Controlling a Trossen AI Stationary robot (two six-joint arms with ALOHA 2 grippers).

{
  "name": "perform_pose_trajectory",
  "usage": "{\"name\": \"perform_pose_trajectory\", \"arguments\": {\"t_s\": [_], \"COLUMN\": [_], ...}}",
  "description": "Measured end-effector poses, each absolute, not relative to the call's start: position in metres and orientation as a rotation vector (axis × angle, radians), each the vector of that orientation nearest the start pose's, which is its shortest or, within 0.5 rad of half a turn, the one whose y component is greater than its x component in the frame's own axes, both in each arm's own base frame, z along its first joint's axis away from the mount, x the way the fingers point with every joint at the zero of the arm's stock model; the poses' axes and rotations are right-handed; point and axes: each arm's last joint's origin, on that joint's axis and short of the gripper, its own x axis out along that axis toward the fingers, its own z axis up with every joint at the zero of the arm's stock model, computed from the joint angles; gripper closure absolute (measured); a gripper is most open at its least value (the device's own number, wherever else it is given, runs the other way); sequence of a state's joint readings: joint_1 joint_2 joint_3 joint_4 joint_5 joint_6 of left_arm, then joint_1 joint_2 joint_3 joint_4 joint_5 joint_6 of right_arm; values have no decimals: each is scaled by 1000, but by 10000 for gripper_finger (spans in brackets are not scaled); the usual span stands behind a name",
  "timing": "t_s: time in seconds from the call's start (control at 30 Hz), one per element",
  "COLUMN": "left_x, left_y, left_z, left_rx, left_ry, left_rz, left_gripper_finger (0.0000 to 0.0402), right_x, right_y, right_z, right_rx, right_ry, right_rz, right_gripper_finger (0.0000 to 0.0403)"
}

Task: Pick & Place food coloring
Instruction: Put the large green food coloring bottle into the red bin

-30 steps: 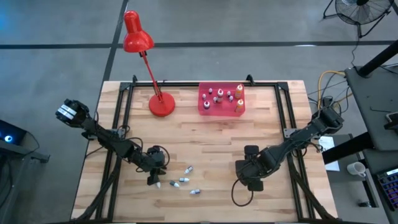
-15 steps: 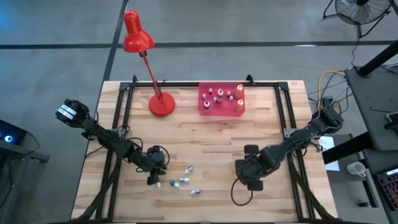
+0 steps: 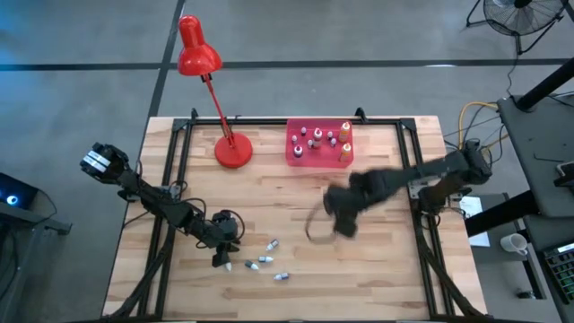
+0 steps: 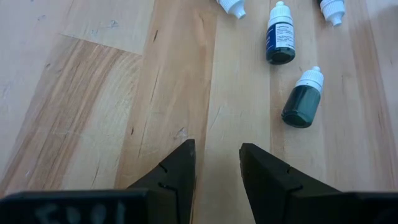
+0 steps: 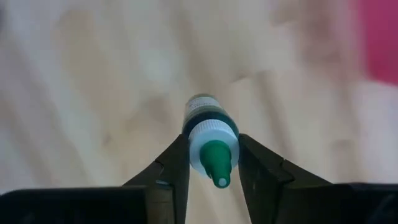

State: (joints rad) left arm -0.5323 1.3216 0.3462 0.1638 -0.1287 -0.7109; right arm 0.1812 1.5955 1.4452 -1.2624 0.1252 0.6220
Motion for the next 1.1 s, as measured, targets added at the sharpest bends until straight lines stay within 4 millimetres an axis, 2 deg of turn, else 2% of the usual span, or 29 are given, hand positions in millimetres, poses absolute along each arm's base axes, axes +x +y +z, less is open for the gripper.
{"name": "perform_pose_trajectory", "arguments": {"t_s": [0.13, 0.27, 0.37, 0.5, 0.67, 0.97, 1.1], "left_x": [181, 181, 181, 181, 181, 181, 181], "left_y": [-103, -103, -103, -102, -102, -102, -103], "left_z": [120, 120, 120, 120, 120, 120, 120], "left_rx": [-401, -401, -401, -401, -401, -401, -401], "left_ry": [860, 861, 860, 860, 860, 860, 861], "left_rz": [-89, -89, -89, -89, -89, -89, -89], "left_gripper_finger": [296, 296, 296, 296, 296, 296, 296], "right_x": [297, 300, 301, 304, 312, 333, 333], "right_y": [-9, -66, -102, -139, -161, -174, -175], "right_z": [319, 330, 328, 312, 281, 231, 226], "right_rx": [377, 399, 418, 479, 495, 390, 367], "right_ry": [1237, 1159, 1138, 1172, 1281, 1443, 1483], "right_rz": [-552, -685, -739, -747, -709, -607, -578], "right_gripper_finger": [305, 305, 305, 305, 305, 299, 298]}}
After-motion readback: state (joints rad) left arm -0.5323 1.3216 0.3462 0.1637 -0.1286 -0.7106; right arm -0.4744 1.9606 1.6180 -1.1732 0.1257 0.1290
